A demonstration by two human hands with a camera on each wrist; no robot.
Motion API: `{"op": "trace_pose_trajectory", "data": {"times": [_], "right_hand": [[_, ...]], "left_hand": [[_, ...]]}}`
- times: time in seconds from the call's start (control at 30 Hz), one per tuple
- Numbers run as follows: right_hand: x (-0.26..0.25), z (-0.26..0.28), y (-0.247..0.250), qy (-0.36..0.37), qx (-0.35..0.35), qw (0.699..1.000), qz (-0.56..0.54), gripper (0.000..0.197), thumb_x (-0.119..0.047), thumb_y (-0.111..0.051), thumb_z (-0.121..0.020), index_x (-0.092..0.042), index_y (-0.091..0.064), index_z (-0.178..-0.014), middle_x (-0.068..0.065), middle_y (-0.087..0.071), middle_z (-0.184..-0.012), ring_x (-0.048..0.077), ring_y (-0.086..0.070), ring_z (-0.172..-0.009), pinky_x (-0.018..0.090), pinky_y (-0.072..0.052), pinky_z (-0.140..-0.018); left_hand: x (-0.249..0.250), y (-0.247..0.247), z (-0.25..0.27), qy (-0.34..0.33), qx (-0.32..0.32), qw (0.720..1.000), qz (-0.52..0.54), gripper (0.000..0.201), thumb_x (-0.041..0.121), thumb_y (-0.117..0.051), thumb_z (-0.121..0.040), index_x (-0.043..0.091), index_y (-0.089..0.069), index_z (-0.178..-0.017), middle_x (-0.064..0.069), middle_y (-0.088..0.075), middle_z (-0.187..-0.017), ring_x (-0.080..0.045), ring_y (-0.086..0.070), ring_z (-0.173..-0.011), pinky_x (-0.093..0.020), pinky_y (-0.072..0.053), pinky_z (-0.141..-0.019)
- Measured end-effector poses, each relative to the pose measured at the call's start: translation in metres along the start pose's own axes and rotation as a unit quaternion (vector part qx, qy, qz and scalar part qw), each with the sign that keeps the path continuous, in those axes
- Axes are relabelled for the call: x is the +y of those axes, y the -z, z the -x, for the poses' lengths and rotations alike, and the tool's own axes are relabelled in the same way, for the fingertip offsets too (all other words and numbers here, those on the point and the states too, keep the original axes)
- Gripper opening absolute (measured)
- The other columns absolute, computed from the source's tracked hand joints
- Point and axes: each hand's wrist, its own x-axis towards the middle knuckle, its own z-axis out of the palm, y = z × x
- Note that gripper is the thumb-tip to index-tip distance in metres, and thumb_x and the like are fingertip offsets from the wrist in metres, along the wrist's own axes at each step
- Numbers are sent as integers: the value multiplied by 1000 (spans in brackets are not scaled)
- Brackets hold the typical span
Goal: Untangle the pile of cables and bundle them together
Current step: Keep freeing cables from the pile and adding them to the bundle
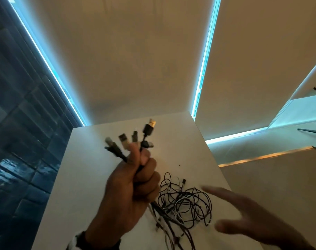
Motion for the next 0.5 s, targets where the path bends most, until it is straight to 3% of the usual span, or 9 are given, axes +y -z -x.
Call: {"op": "trace_pose_trajectory", "data": {"times": [0.07,0.13,0.17,0.2,0.27,0.33,0.4,0.5], "right_hand": [[-28,-30,-34,58,-70,993,-79,62,-49,-71,-80,-37,-50,-137,-23,-51,-138,1,-44,-132,31,-34,-110],[-29,-55,-67,72,-114,979,-151,24,-22,-64,-92,-19,-64,-116,-12,-67,-109,9,-63,-102,31,-49,-91],[-30,-61,-73,50,-104,975,-193,11,-23,-62,-94,-17,-67,-103,-10,-67,-90,12,-64,-81,34,-53,-77],[-25,-62,-79,31,-100,970,-219,10,-28,-61,-95,-21,-66,-90,-9,-61,-75,13,-56,-63,32,-49,-62],[-1,-56,-88,-8,-99,965,-242,23,-40,-61,-92,-28,-60,-73,-10,-48,-61,11,-39,-49,26,-34,-48],[26,-40,-92,-52,-87,972,-212,30,-49,-64,-85,-27,-58,-65,-9,-45,-56,10,-37,-47,23,-30,-45],[56,-22,-91,-115,-58,975,-182,34,-46,-67,-81,-24,-54,-58,-10,-41,-51,7,-36,-44,21,-27,-46],[91,14,-89,-166,-27,983,-70,42,-40,-72,-78,-23,-48,-48,-12,-34,-41,0,-34,-42,19,-23,-50]], "left_hand": [[-18,-1,-10,24,-4,1000,-6,33,43,-51,-94,13,-49,-79,6,-34,-56,-6,-25,-44,-22,-25,-40],[-27,0,-17,31,9,999,-24,34,42,-55,-92,14,-46,-76,5,-31,-57,-6,-26,-44,-23,-22,-41],[-28,2,-17,27,22,998,-46,36,43,-61,-89,15,-44,-73,5,-29,-56,-7,-24,-43,-23,-20,-41],[-28,6,-16,14,40,997,-69,40,42,-68,-84,17,-41,-69,5,-26,-55,-7,-21,-43,-22,-19,-40],[-22,12,-9,-14,105,987,-123,49,34,-82,-70,19,-36,-62,5,-22,-52,-7,-17,-39,-22,-17,-38],[-16,23,1,-36,160,974,-153,47,16,-80,-67,22,-35,-55,8,-21,-47,-6,-15,-34,-20,-12,-36],[-11,36,10,-43,201,965,-161,48,3,-69,-71,25,-31,-51,9,-21,-43,-5,-14,-31,-18,-9,-37],[-8,50,24,-40,244,957,-150,53,-5,-67,-70,26,-27,-51,10,-19,-43,-4,-13,-30,-20,-6,-40]]}}
